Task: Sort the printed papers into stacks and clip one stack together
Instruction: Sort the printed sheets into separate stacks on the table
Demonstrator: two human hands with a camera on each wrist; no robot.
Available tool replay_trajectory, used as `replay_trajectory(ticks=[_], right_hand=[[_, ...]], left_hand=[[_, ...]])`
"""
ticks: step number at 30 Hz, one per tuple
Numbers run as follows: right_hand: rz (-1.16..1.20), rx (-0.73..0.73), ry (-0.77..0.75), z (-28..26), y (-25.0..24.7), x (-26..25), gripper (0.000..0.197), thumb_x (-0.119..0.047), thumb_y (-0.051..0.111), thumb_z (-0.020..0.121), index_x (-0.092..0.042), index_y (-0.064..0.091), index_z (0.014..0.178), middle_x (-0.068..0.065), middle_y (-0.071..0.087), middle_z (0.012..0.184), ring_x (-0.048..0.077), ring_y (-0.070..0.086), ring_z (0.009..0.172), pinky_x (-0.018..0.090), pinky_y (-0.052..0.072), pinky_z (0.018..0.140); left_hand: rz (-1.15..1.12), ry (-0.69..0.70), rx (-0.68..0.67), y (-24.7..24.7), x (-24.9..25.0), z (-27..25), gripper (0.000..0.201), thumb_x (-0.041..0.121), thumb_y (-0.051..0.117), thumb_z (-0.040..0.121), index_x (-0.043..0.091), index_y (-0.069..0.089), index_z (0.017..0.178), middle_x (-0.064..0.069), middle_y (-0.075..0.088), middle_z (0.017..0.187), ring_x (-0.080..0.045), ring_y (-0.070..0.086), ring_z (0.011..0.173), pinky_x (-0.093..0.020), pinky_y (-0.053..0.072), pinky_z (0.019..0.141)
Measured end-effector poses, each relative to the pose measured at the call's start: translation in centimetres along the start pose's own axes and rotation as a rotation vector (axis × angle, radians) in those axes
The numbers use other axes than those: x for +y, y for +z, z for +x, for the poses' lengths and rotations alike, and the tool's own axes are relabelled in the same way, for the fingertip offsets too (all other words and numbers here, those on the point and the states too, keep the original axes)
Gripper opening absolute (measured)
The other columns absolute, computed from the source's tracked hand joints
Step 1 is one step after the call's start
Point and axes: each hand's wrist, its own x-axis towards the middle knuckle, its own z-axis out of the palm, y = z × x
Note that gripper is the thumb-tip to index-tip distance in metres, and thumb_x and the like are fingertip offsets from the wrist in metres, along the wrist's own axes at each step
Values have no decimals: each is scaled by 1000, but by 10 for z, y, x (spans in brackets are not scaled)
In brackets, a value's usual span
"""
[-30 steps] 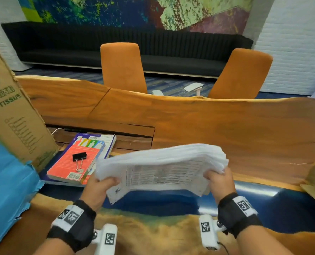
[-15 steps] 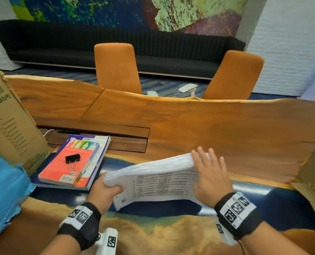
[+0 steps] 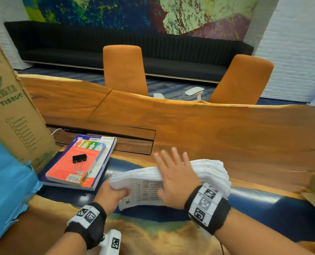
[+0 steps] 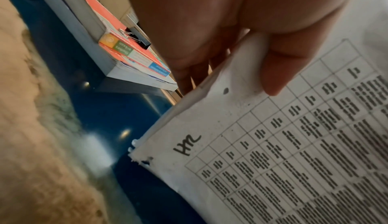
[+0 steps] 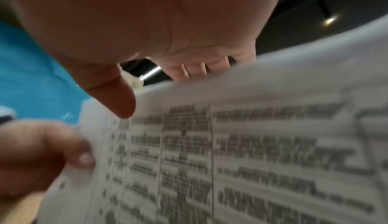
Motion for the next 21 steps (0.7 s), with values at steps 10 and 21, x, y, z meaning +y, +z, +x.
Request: replay_trajectory(ticks=[10,21], right_hand=[[678,127,52,1,-23,50,22,-23,68,89,-27,56,71,-7,58,65,11,53,60,26,41,57],[1271,618,428,-20,32,21,16,-11,60,95,-27,62,93,1,71,88,18,68,81,29,54,64]], left_hand=[[-97,-2,64,-23,4,2,32,21,82,74,11,69,102,-11,74,98,-27,67,97,-30,51,78],[-593,-17,104,45,73,-6,29,32,58,92,23,64,118,-6,74,109,-29,70,101,-51,53,88]])
